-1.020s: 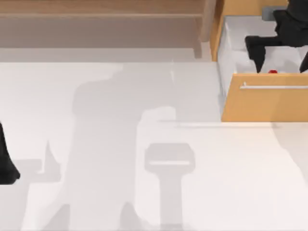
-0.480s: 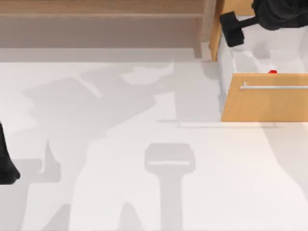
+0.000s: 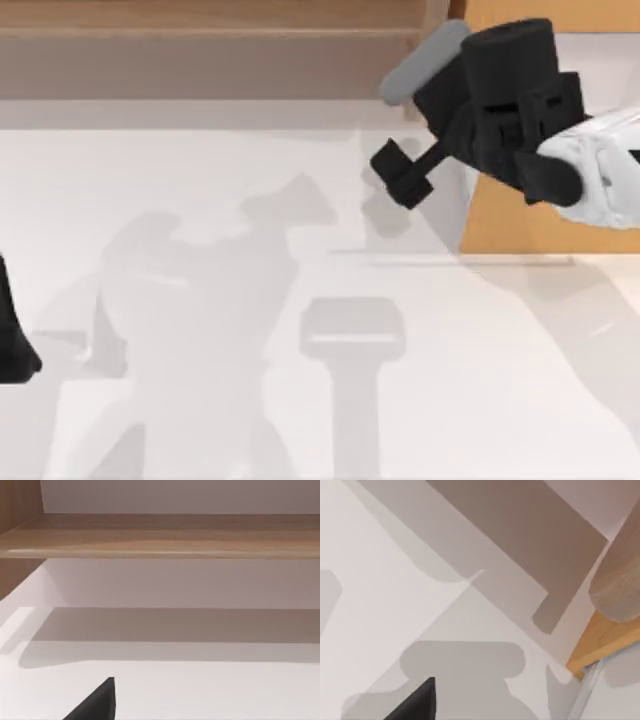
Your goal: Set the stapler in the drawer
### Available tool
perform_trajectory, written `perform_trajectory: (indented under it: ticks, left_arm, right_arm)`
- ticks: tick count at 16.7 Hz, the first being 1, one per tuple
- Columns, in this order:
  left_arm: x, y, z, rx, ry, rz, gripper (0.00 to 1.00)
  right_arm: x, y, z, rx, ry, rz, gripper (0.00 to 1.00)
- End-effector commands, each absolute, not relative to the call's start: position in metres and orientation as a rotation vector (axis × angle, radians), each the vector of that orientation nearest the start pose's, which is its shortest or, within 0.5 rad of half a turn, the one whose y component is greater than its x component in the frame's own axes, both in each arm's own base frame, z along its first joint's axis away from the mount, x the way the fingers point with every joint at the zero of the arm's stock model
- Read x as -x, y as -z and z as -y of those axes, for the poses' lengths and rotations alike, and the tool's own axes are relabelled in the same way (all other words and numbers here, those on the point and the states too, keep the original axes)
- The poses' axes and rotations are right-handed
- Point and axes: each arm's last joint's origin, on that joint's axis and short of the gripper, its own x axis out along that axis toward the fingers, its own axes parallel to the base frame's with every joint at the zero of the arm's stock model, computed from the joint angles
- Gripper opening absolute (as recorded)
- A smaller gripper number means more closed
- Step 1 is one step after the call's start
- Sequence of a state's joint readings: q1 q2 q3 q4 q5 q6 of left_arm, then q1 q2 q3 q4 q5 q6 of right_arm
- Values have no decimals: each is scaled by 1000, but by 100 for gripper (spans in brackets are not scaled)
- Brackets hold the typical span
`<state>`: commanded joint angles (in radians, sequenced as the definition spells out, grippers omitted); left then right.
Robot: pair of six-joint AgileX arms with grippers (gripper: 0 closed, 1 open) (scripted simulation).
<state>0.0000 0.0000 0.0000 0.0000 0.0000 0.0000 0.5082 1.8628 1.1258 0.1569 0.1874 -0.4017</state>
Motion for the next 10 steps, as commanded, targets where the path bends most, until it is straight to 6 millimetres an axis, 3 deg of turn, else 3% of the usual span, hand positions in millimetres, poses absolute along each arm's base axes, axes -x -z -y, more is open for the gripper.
perform_trajectory:
  ticks: [4,10]
  left_arm:
    - [-106,-160,1,0,0,0,100]
    - [-106,-160,1,0,0,0,100]
  right_arm:
    - [-309,-145,-191,812,-470,-196,100]
    - [-251,-109,-141,1198,-299,77,100]
